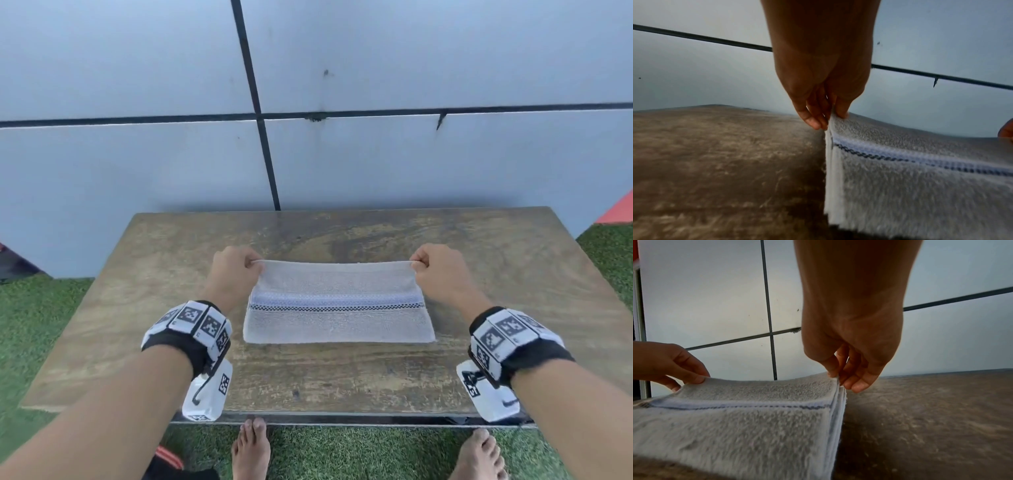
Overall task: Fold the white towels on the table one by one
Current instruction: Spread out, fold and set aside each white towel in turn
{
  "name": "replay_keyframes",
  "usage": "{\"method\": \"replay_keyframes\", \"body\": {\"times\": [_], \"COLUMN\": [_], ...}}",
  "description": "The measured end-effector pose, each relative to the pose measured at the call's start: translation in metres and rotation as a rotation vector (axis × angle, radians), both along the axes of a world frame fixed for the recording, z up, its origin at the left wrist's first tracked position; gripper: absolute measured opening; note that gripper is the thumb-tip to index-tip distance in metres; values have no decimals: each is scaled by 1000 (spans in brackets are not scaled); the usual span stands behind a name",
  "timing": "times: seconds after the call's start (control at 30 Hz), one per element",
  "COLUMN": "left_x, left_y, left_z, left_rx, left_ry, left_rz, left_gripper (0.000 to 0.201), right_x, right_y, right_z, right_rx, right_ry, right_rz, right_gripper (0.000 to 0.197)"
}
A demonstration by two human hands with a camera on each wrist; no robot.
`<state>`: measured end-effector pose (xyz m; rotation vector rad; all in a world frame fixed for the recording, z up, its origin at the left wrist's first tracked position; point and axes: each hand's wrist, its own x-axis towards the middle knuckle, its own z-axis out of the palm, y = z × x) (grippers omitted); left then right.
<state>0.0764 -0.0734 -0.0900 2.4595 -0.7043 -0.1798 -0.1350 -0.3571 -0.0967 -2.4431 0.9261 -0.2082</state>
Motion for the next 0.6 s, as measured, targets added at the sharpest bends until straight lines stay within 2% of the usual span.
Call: {"method": "replay_keyframes", "body": {"times": [0.27,0.43,0.6], "left_x": [11,14,23], "left_y": [-8,-10,-11], "left_z": [-27,-30,-27], "left_rx": [14,42,168], "left_ry": [12,-35,13], "left_rz": [2,-49,-124], "left_gripper": [11,7,16], "right_x": [12,15,13], "right_y": [-7,-10,-10], "right_z": [-29,-33,-28], "right_rx": [-32,-51,-66], "right_ry": [7,33,78], "right_rz": [9,43,59], "right_gripper": [22,16,14]}}
